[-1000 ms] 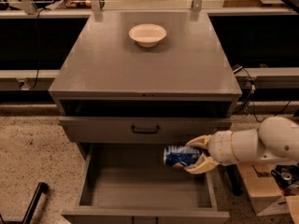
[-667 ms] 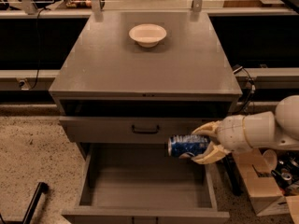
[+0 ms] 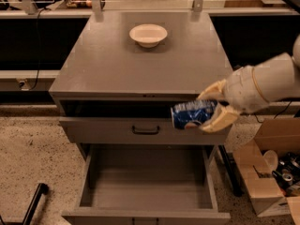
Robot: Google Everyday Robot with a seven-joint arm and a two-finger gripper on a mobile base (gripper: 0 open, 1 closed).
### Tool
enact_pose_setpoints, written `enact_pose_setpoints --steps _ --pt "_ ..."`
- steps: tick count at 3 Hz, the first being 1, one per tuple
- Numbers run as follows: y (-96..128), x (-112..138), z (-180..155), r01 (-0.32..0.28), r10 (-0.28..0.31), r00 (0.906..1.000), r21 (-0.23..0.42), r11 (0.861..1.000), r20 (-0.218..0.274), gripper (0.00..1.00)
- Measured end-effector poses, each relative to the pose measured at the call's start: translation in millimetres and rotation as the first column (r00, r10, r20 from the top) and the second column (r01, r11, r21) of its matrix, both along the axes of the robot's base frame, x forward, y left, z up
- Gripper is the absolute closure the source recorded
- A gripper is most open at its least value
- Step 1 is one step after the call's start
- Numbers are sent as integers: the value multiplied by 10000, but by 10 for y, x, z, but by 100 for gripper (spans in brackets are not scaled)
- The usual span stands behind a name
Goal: Pick pepsi can from middle drawer and place on counter
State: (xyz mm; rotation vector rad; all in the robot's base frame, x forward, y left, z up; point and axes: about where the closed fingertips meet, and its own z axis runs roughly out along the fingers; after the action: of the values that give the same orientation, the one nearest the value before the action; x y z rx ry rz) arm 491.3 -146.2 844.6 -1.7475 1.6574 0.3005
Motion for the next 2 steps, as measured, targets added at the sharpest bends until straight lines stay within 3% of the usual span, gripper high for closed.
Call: enact_pose_setpoints --steps 1,2 --pt "-12 359 402 321 -321 9993 34 9995 -201 100" --pt "-97 868 628 912 -870 9952 1047 9903 -440 100"
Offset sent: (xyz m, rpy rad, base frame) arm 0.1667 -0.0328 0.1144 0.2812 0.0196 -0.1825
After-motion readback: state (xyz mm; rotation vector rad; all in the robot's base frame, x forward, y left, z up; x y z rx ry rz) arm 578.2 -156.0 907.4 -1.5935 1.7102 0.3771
